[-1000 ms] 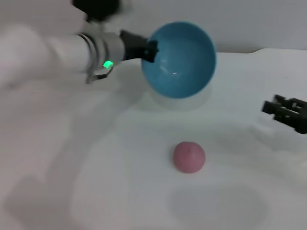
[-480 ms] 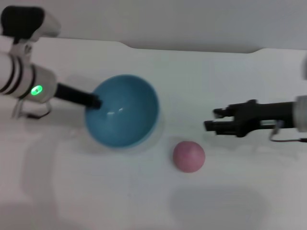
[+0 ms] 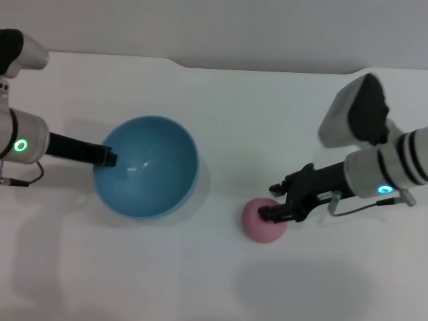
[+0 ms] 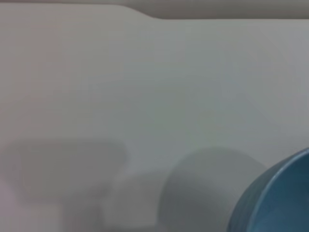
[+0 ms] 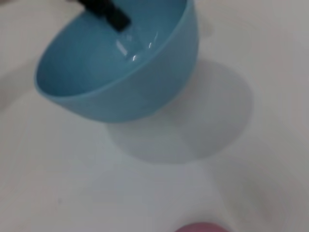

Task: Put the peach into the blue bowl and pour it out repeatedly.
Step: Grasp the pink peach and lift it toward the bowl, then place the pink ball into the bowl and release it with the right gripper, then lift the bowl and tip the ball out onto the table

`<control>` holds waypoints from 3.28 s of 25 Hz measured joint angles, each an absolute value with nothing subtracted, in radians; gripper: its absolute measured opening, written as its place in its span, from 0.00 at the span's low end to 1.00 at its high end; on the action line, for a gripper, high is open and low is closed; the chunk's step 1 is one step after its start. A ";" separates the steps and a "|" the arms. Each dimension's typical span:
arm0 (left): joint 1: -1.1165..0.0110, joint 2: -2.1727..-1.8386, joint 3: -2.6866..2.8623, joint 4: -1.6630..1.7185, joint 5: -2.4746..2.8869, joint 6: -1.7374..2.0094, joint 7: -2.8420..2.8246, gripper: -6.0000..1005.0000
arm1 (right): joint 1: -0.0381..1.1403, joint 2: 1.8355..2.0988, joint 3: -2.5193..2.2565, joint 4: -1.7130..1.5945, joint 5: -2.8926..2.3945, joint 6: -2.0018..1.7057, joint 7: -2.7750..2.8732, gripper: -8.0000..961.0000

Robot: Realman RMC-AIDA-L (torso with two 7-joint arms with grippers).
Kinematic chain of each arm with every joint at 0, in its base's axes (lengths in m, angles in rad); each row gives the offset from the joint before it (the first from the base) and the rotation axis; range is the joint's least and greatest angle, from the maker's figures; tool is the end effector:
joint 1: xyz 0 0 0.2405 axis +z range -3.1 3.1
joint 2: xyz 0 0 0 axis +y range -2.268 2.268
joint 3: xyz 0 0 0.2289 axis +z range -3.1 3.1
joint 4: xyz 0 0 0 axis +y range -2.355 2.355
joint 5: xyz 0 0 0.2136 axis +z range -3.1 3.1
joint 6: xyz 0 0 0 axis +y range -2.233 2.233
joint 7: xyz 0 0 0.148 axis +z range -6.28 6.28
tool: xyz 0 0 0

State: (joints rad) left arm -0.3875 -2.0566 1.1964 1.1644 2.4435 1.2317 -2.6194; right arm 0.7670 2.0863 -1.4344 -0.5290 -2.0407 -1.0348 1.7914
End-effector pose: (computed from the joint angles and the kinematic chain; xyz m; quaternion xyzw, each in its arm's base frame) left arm -0.2658 0.3441 0.0298 -0.8065 -0.5304 0.0273 0.2596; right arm 0.2059 0.3523 -0.0962 -0.9741 0.2079 -0.0380 0.0802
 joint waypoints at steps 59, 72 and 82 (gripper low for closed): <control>-0.759 -2.068 1.654 0.925 2.330 1.108 -2.777 0.01 | 0.534 2.071 -1.171 -0.857 -1.927 -1.431 1.537 0.06; -0.751 -2.067 1.654 0.925 2.328 1.070 -2.777 0.01 | 0.502 2.074 -1.140 -0.893 -1.908 -1.381 1.544 0.51; -0.685 -2.067 1.715 0.923 2.184 0.758 -2.712 0.01 | 0.352 2.071 -0.778 -0.787 -1.713 -1.360 1.534 0.51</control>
